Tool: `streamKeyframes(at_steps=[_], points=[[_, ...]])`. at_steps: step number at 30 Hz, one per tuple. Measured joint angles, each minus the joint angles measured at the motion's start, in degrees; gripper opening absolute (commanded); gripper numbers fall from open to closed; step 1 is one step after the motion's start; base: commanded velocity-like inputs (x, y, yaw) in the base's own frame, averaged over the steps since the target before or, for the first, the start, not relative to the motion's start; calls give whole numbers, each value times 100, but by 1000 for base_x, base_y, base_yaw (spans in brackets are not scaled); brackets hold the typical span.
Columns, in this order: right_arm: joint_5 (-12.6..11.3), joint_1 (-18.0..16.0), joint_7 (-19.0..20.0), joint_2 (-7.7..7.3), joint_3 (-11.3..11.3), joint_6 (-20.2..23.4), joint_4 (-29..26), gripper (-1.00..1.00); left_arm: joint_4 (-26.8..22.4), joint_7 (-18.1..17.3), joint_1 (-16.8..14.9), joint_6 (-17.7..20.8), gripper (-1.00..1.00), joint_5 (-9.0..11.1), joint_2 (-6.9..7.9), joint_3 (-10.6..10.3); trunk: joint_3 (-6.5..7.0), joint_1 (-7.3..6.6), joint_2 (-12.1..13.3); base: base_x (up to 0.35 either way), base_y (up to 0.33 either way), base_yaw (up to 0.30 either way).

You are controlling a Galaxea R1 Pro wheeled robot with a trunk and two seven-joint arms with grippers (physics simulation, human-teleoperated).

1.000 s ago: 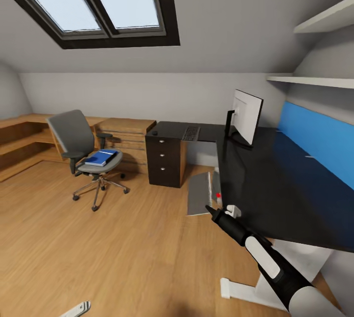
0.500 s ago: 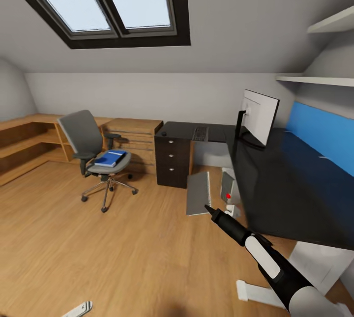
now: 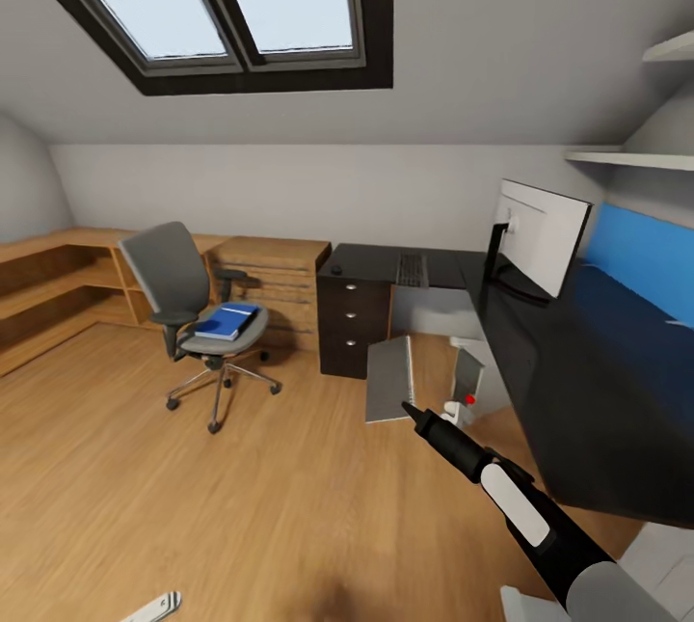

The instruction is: In the bedroom, organize the workspace by keeping the computer under the desk, ensuring the monitor is on the desk, placing the keyboard on the desk next to the monitor, placing the mouse on the desk next to the keyboard, moving the folder from the swivel chair onto the desk next to the mouse, stacking the notebook on top of the folder with the pen on top of the notebook, and positioning the swivel chair next to the desk.

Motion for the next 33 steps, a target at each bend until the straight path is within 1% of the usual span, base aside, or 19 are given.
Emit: streamKeyframes(at_steps=[5,9,13,21,30,33], points=[[5,0,0,0,0,-1,0,-100,0,0,0,0,100,-2,0,0,90,-110,201,295,197,0],[10,0,0,0,1,-2,1,-100,0,-9,1,5,100,-7,1,-143,162,-198,361,297,194,0],[14,0,0,0,1,-2,1,-100,4,-9,2,5,100,-8,0,-206,233,-286,522,297,193,0],[15,-1,0,0,1,-2,1,-100,9,-10,1,5,100,-5,-2,-233,377,-461,842,301,166,0],[20,-1,0,0,1,-1,1,-100,9,-10,1,4,100,-6,-2,-237,539,-659,1203,314,111,0],[25,0,0,0,1,-2,2,-100,9,-10,1,4,100,-7,-2,-237,539,-660,1205,318,97,0]])
